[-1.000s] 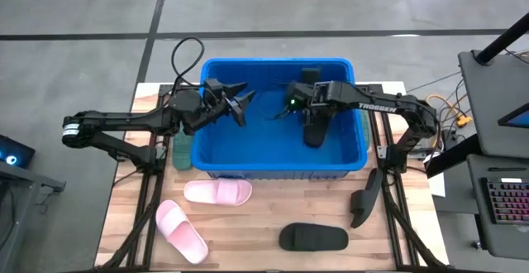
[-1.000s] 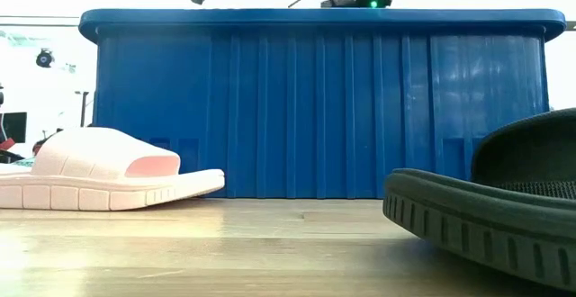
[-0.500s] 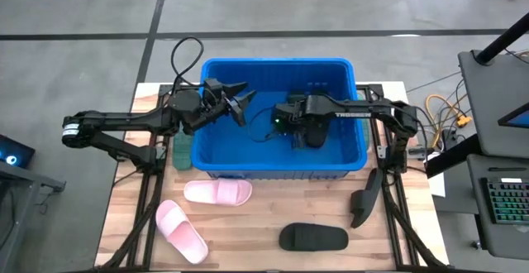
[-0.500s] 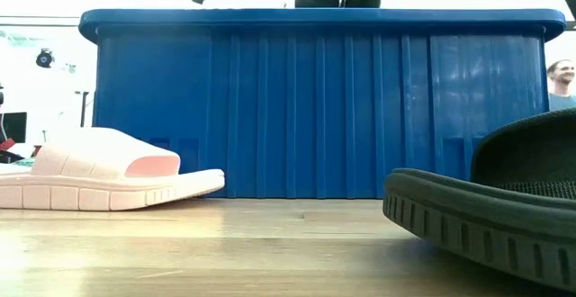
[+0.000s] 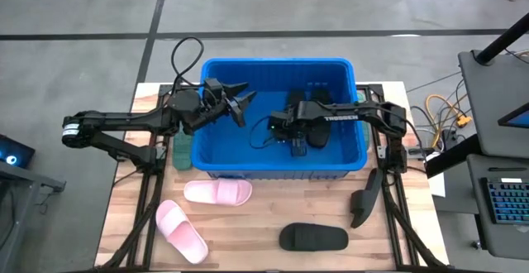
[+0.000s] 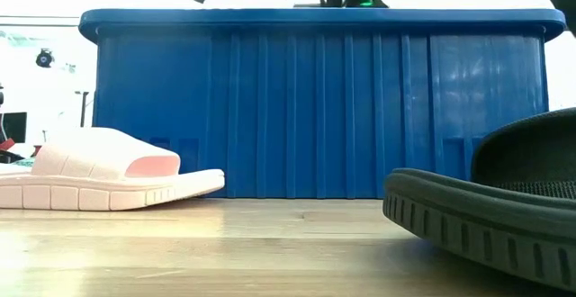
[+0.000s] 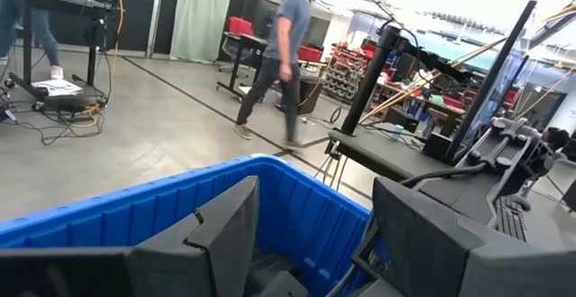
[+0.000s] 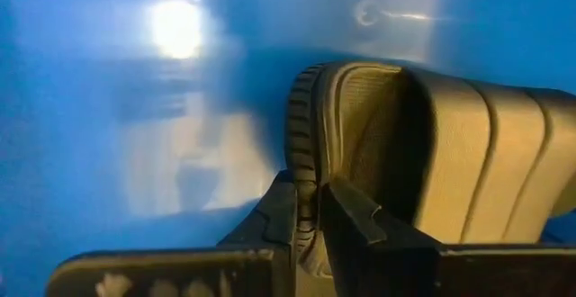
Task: Pick and place slides into bin
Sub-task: Put the black slipper into the blue bin, then put the green left slipper into the blue bin
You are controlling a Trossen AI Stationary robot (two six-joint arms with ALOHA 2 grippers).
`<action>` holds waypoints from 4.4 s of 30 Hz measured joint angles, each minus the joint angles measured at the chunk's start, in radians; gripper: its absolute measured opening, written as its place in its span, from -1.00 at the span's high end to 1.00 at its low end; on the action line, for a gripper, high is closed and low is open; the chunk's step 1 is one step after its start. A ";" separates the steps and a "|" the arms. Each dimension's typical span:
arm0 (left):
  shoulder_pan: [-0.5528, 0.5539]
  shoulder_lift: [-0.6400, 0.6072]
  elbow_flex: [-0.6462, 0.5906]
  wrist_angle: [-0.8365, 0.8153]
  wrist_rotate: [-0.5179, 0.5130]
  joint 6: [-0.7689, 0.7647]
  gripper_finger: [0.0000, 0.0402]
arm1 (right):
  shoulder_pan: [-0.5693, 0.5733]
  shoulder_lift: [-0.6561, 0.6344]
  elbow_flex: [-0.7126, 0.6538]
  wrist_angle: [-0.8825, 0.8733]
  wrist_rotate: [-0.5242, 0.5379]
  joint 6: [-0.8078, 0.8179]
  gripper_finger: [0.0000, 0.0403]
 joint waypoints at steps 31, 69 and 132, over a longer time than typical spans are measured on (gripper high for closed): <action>0.001 0.001 -0.002 0.004 0.059 -0.003 -0.02 | -0.095 -0.008 0.009 -0.070 -0.289 -0.036 0.02; -0.143 0.223 0.430 -0.587 0.073 0.000 -0.01 | 0.662 -0.690 -0.045 -0.458 0.083 1.100 0.03; -0.511 -0.112 0.451 -1.784 -0.175 -0.688 -0.01 | 1.225 -0.290 -0.010 -0.230 0.308 2.042 0.46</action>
